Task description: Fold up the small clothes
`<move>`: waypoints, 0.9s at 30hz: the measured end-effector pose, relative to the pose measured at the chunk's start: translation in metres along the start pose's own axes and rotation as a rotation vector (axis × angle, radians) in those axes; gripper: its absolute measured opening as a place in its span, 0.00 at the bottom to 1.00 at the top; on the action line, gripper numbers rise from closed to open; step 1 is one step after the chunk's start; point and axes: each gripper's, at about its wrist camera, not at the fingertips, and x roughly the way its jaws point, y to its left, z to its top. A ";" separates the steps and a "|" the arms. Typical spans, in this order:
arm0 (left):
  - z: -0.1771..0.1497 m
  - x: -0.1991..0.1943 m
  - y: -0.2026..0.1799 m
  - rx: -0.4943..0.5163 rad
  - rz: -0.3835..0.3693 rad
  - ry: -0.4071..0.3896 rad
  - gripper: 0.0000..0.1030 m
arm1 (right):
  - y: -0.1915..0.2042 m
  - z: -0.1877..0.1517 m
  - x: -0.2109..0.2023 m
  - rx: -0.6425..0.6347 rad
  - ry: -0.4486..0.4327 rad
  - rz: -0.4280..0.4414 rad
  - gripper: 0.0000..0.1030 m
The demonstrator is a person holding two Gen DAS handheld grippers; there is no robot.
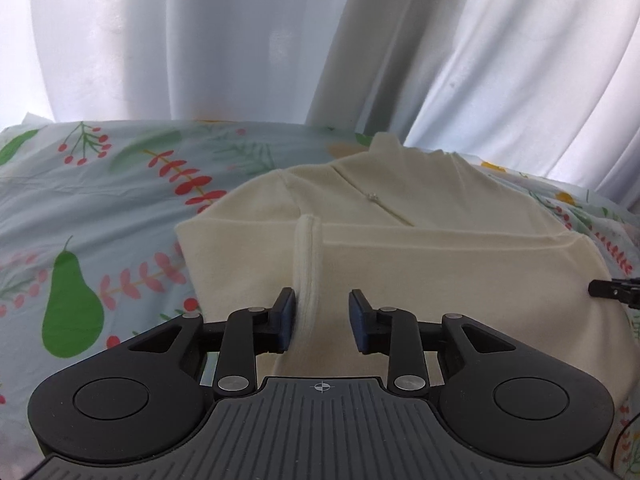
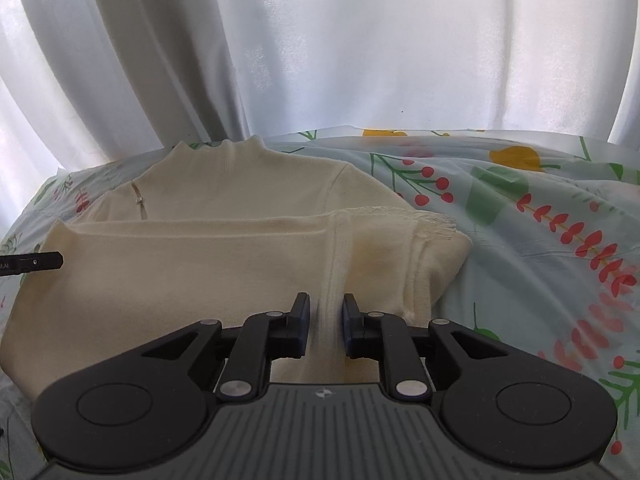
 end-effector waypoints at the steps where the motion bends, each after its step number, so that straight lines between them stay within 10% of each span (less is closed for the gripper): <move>1: 0.000 0.002 -0.002 0.016 0.020 0.012 0.27 | 0.003 -0.001 0.001 -0.017 0.002 -0.010 0.15; 5: 0.004 0.002 -0.002 0.022 0.076 0.022 0.09 | 0.010 0.002 0.000 -0.052 0.013 -0.048 0.09; 16: 0.077 -0.023 -0.007 0.029 0.100 -0.164 0.09 | 0.021 0.042 -0.015 -0.092 -0.108 -0.081 0.06; 27: 0.116 0.032 -0.016 0.040 0.243 -0.181 0.09 | 0.020 0.099 0.033 -0.030 -0.156 -0.170 0.06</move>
